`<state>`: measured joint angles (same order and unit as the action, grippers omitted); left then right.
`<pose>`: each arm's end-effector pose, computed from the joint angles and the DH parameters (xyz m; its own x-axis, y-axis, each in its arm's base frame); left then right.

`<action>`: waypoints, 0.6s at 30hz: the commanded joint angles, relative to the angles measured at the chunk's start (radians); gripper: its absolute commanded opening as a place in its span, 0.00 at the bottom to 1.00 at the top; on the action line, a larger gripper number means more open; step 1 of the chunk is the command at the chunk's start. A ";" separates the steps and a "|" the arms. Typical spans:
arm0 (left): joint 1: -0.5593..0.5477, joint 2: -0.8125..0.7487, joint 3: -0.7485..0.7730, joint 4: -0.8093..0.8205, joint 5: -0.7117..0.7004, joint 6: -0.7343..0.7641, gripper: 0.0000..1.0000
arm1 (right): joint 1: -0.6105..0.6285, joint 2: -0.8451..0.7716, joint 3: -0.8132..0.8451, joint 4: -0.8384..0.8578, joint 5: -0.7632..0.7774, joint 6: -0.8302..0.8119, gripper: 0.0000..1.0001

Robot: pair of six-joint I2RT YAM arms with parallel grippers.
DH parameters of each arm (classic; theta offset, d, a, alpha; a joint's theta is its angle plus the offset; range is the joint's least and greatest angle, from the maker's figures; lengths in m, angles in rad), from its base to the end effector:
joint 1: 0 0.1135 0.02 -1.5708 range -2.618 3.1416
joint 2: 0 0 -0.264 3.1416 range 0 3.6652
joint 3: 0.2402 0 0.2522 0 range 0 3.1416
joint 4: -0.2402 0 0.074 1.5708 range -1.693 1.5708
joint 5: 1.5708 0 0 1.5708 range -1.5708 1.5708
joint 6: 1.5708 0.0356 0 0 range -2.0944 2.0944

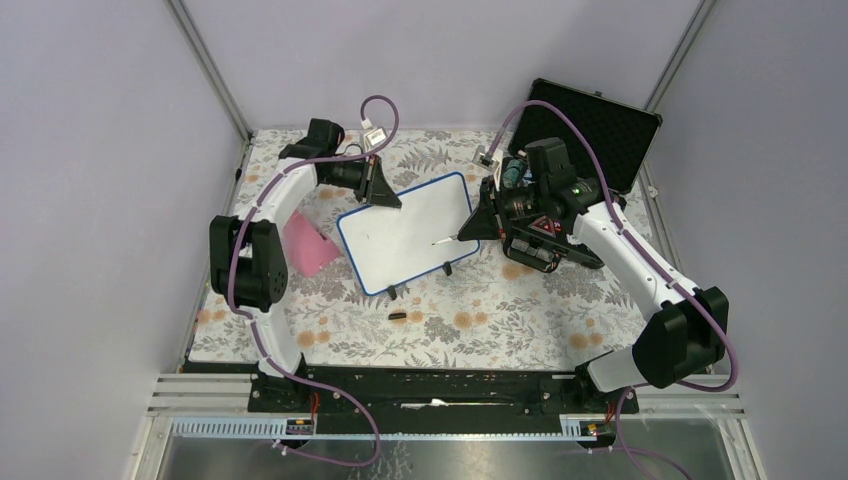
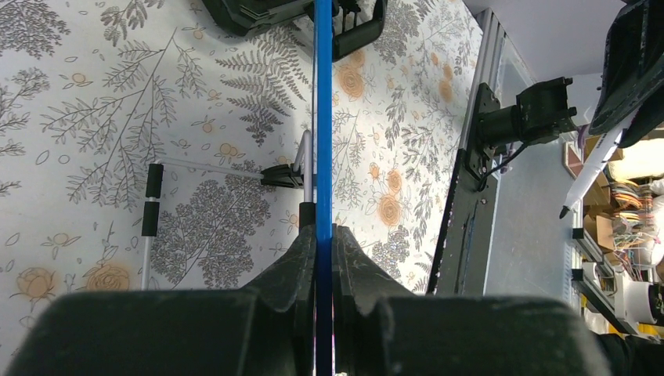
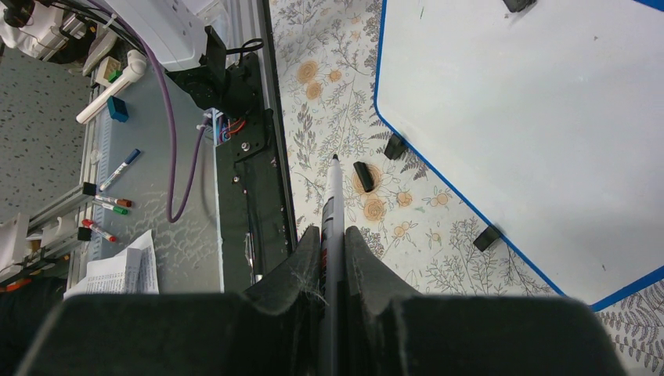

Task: Write a sentence on the whiteboard

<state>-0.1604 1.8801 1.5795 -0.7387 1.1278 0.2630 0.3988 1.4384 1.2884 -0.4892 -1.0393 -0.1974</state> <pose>0.3871 -0.0952 0.2728 -0.6864 0.2239 -0.6919 0.7238 0.3022 -0.6203 0.2739 0.1487 0.3430 -0.3754 -0.2661 -0.8878 -0.9260 0.1491 0.3469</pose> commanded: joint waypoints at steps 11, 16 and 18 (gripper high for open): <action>-0.054 -0.028 -0.077 -0.131 0.022 -0.031 0.00 | -0.006 -0.041 -0.004 -0.005 -0.021 -0.007 0.00; -0.060 -0.043 -0.101 -0.131 0.017 -0.020 0.00 | -0.006 -0.039 -0.004 -0.004 -0.022 -0.007 0.00; -0.062 -0.047 -0.103 -0.131 0.014 -0.022 0.00 | -0.006 -0.038 -0.005 -0.004 -0.024 -0.007 0.00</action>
<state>-0.1860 1.8442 1.5280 -0.7273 1.1336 0.2512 0.3988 1.4334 1.2846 -0.4892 -1.0393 -0.1974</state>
